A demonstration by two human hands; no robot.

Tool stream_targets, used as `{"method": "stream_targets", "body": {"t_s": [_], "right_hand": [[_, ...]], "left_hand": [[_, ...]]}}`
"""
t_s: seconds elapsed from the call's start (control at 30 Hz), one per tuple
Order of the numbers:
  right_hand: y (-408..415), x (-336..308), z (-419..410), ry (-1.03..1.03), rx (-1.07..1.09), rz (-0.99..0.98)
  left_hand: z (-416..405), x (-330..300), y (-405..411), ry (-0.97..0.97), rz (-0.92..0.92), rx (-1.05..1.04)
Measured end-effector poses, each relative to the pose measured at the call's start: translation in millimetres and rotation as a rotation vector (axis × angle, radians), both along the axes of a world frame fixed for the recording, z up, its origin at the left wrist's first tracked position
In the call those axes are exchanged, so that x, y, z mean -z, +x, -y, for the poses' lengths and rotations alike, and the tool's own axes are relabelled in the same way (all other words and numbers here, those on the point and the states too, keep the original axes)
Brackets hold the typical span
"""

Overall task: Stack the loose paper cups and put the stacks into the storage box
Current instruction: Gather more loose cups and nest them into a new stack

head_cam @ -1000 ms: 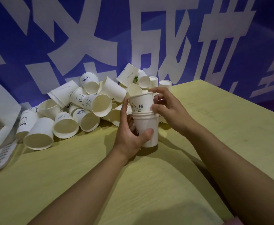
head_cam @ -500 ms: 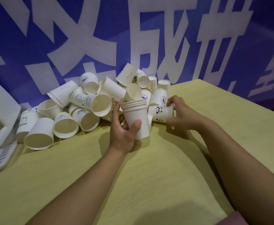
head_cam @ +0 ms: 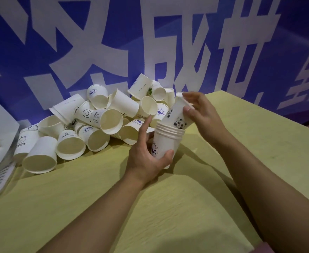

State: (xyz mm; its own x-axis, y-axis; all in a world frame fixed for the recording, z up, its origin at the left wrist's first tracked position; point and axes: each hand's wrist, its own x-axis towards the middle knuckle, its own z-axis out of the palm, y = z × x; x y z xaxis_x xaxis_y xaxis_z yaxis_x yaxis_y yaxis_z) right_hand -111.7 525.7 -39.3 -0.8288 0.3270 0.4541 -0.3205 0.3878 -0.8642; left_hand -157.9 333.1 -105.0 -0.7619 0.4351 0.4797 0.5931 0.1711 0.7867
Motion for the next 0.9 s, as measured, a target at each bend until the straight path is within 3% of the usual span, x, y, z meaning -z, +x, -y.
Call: {"method": "stream_targets", "body": {"t_s": [0.17, 0.3, 0.4, 0.5, 0.63, 0.8, 0.9], "right_hand": [[-6, 15, 24, 0.155, -0.170, 0.177], [-9, 18, 25, 0.123, -0.224, 0.197], [-28, 21, 10, 0.155, 0.090, 0.071], [-54, 34, -11, 0.396, 0.443, 0.213], [-64, 58, -24, 0.655, 0.373, 0.495], [-69, 53, -28, 0.403, 0.661, 0.350], [-70, 55, -33, 0.241, 0.656, 0.395]], "left_hand": [[1, 0, -1, -0.041, -0.016, 0.026], [1, -1, -1, -0.028, -0.022, 0.016], [0, 0, -3, 0.082, 0.053, -0.032], [0, 2, -7, 0.174, 0.118, -0.054], [-1, 1, -6, 0.178, 0.129, -0.049], [-2, 2, -7, 0.193, 0.133, -0.038], [-1, 2, -7, 0.193, 0.139, -0.037]]}}
